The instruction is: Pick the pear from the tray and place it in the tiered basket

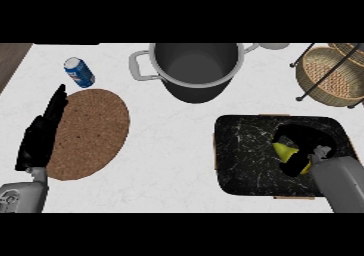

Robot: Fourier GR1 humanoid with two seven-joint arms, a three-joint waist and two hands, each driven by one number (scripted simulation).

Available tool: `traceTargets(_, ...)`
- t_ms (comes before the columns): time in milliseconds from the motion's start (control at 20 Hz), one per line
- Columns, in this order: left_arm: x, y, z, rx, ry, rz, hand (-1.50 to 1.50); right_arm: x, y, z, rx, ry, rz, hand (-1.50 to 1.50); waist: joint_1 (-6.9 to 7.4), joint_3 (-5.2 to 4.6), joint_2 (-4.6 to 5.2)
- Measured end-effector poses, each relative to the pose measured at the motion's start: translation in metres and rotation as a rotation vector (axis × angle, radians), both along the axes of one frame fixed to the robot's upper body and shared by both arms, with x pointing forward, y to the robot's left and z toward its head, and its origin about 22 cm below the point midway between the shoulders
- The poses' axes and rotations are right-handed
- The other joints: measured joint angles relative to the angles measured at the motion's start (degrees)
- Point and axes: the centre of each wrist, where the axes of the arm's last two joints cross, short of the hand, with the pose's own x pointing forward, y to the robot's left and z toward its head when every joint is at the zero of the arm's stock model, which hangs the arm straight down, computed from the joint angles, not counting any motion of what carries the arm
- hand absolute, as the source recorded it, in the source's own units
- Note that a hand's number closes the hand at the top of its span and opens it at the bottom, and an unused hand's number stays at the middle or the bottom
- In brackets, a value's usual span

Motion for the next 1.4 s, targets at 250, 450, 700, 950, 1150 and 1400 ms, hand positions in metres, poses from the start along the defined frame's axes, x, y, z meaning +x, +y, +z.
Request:
traceTargets(250,0.004,-0.005,-0.002,-0.011,0.001,-0.003,0.0,0.008,0.026,0.007,0.086,-0.079,-0.051,1.5,0.12,0.35,0.32)
traceTargets(450,0.004,-0.002,-0.004,-0.007,-0.002,-0.011,0.0,0.018,0.084,0.011,0.146,-0.277,-0.1,1.5,1.15,0.66,0.7)
traceTargets(700,0.005,-0.003,-0.005,-0.009,-0.002,-0.014,0.0,0.029,0.127,0.033,0.258,-0.534,-0.186,1.5,1.19,0.79,0.78)
traceTargets(950,0.008,0.002,-0.004,-0.004,-0.003,0.001,0.0,0.035,0.14,0.078,0.339,-0.845,-0.273,1.5,0.48,0.8,0.61)
traceTargets(1150,0.006,-0.001,-0.007,-0.004,0.003,0.001,0.0,0.037,0.135,0.12,0.352,-1.049,-0.318,1.5,0.22,0.78,0.48)
traceTargets(1400,0.005,0.002,-0.001,-0.007,0.001,0.007,0.0,0.042,0.106,0.166,0.284,-1.194,-0.349,1.5,0.12,0.77,0.46)
